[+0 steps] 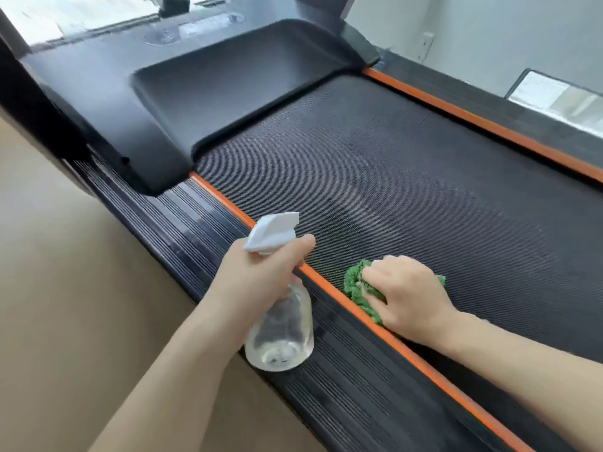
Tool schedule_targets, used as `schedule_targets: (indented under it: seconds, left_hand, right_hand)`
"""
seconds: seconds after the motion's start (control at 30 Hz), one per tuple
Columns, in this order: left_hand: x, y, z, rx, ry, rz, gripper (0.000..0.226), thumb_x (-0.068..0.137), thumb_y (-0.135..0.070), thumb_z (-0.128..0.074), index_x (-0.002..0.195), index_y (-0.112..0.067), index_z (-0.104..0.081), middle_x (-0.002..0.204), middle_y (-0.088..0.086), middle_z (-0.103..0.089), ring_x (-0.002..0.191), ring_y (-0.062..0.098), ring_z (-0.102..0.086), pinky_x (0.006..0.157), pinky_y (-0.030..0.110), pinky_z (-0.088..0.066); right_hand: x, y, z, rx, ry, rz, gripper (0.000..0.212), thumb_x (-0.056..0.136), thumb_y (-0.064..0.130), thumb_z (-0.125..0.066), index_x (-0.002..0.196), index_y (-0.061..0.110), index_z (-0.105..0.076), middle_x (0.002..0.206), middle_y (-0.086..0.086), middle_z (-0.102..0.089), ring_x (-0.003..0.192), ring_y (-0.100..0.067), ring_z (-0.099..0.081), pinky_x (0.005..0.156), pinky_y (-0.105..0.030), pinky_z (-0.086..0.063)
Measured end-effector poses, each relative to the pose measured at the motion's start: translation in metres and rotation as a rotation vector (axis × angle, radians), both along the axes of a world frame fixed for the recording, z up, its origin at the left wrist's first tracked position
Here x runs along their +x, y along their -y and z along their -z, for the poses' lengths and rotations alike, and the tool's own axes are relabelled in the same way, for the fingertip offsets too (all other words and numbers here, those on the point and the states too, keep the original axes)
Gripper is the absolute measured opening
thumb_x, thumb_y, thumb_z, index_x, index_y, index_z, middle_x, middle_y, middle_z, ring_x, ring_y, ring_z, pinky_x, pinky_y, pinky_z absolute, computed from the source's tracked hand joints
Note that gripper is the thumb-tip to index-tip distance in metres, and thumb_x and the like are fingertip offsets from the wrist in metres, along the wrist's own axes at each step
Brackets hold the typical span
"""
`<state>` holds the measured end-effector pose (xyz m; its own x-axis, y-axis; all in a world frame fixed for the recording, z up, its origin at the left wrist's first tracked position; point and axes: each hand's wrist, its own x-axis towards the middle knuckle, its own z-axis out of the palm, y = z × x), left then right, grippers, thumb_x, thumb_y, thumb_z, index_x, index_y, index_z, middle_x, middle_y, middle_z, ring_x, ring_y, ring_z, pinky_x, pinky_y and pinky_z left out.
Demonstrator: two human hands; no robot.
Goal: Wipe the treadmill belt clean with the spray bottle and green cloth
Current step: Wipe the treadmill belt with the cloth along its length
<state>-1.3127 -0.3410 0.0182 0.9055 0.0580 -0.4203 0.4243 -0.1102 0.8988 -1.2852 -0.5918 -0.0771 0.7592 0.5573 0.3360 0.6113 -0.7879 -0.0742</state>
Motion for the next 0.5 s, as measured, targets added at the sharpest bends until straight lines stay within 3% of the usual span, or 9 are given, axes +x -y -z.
schedule_targets:
  seconds: [0.1,0.27,0.4,0.5]
  left_hand:
    - [0.008,-0.014,-0.012,0.033,-0.014,-0.006,0.045,0.068,-0.057,-0.08,0.084,-0.015,-0.077,0.102,0.022,-0.076,0.09,0.041,-0.076,0.092,0.061,-0.058]
    - [0.041,-0.02,-0.016,0.081,0.038,0.06,0.037,0.072,-0.052,-0.08,0.084,-0.018,-0.076,0.104,0.025,-0.074,0.075,0.023,-0.066,0.076,0.045,-0.058]
    - [0.074,-0.012,-0.008,0.079,0.029,0.153,0.035,0.081,-0.051,-0.081,0.087,-0.016,-0.076,0.099,0.015,-0.079,0.076,0.022,-0.068,0.082,0.053,-0.062]
    - [0.097,0.003,-0.002,0.035,-0.023,0.227,0.041,0.083,-0.047,-0.08,0.091,-0.008,-0.076,0.088,0.007,-0.073,0.072,0.02,-0.063,0.059,0.033,-0.054]
  right_hand:
    - [0.046,-0.033,0.002,-0.015,0.001,0.072,0.022,0.085,0.031,-0.051,0.07,0.015,-0.052,0.067,-0.002,-0.054,0.064,-0.028,-0.054,0.06,-0.037,-0.043]
    - [0.109,-0.097,-0.005,0.011,-0.037,0.352,0.018,0.078,0.03,-0.056,0.067,0.016,-0.051,0.064,-0.006,-0.06,0.061,-0.032,-0.057,0.058,-0.036,-0.04]
    - [0.063,-0.071,-0.003,0.087,-0.051,0.225,0.022,0.081,0.032,-0.058,0.069,0.019,-0.045,0.065,-0.001,-0.052,0.065,-0.028,-0.052,0.061,-0.038,-0.039]
    - [0.019,-0.042,-0.001,0.074,-0.073,0.188,0.025,0.083,0.032,-0.059,0.069,0.02,-0.042,0.066,0.003,-0.046,0.065,-0.024,-0.045,0.059,-0.038,-0.037]
